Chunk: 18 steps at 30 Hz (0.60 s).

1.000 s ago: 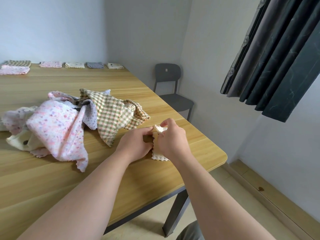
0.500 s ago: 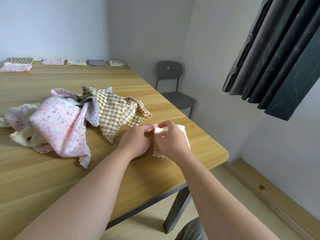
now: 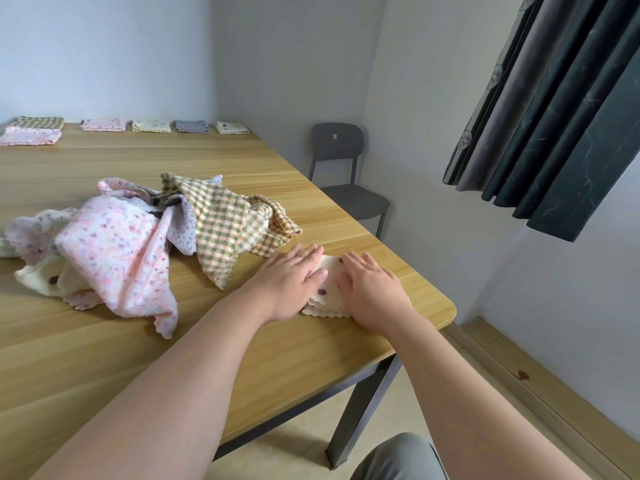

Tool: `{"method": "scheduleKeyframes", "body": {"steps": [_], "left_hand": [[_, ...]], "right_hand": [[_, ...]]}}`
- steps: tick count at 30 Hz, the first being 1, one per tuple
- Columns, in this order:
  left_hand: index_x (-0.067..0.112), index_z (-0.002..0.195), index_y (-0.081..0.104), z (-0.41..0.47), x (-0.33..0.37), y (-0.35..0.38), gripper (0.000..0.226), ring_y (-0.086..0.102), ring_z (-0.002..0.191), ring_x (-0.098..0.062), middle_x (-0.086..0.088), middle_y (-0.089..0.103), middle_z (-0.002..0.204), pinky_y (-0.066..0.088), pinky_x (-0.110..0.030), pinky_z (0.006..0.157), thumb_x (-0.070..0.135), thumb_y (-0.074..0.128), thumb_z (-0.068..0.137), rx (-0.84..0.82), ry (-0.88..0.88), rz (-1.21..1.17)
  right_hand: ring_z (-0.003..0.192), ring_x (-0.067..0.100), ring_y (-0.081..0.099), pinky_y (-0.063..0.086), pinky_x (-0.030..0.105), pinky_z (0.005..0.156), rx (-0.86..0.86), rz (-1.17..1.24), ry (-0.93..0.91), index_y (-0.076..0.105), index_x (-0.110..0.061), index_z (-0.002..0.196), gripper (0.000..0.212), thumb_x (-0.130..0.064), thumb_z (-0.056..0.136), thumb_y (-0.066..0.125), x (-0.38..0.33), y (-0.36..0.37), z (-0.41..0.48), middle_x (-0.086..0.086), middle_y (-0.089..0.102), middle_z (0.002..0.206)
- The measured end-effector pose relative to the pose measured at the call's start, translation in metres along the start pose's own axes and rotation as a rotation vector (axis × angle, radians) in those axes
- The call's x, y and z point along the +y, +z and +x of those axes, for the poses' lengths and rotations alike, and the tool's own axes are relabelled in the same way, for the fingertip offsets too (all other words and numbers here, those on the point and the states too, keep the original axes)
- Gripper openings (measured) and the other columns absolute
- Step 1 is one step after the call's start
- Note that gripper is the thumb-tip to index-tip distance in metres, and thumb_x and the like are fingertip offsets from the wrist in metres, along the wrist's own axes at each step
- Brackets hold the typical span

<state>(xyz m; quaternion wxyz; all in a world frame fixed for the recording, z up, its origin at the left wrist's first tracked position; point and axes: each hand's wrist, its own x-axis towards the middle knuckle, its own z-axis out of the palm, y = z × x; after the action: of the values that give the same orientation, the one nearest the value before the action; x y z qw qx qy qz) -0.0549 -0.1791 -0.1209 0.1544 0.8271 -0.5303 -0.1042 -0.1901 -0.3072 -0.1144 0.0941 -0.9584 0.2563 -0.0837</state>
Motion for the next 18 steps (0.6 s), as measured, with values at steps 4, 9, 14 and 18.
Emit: {"method": "scheduleKeyframes", "body": {"steps": [4, 9, 14, 18], "left_hand": [[0.03, 0.159, -0.015, 0.001, -0.001, 0.002, 0.063, -0.02, 0.153, -0.011, 0.013, -0.02, 0.166, -0.01, -0.046, 0.125, 0.055, 0.007, 0.106, -0.144, -0.052, 0.177], [0.03, 0.161, -0.009, 0.0, 0.002, 0.002, 0.062, -0.015, 0.154, -0.01, 0.01, -0.019, 0.166, -0.009, -0.045, 0.126, 0.051, 0.016, 0.108, -0.048, -0.032, 0.12], [0.028, 0.161, -0.007, -0.001, 0.015, 0.004, 0.061, -0.017, 0.152, -0.005, 0.014, -0.016, 0.166, -0.011, -0.045, 0.125, 0.05, 0.014, 0.109, -0.041, 0.082, 0.185], [0.027, 0.161, -0.009, -0.001, 0.016, 0.008, 0.062, -0.018, 0.152, -0.005, 0.014, -0.017, 0.166, -0.012, -0.046, 0.125, 0.051, 0.011, 0.108, -0.125, 0.053, 0.19]], "right_hand": [[0.156, 0.013, -0.007, -0.005, 0.046, 0.126, -0.194, -0.023, 0.081, 0.007, -0.028, 0.162, 0.061, -0.052, 0.107, 0.009, 0.013, 0.0, 0.0, -0.01, 0.0, 0.169], [0.155, 0.014, -0.01, -0.008, 0.049, 0.125, -0.219, -0.031, 0.126, 0.001, -0.024, 0.162, 0.061, -0.05, 0.107, 0.007, 0.018, -0.003, -0.001, -0.009, -0.006, 0.169], [0.155, 0.014, -0.012, -0.01, 0.05, 0.124, -0.192, -0.009, 0.132, 0.003, -0.023, 0.163, 0.06, -0.048, 0.107, 0.006, 0.017, -0.007, -0.002, -0.008, -0.005, 0.169], [0.155, 0.016, -0.011, -0.008, 0.053, 0.124, -0.274, -0.039, 0.111, 0.002, -0.023, 0.162, 0.059, -0.045, 0.108, 0.008, 0.02, -0.008, -0.006, -0.008, -0.006, 0.169]]}}
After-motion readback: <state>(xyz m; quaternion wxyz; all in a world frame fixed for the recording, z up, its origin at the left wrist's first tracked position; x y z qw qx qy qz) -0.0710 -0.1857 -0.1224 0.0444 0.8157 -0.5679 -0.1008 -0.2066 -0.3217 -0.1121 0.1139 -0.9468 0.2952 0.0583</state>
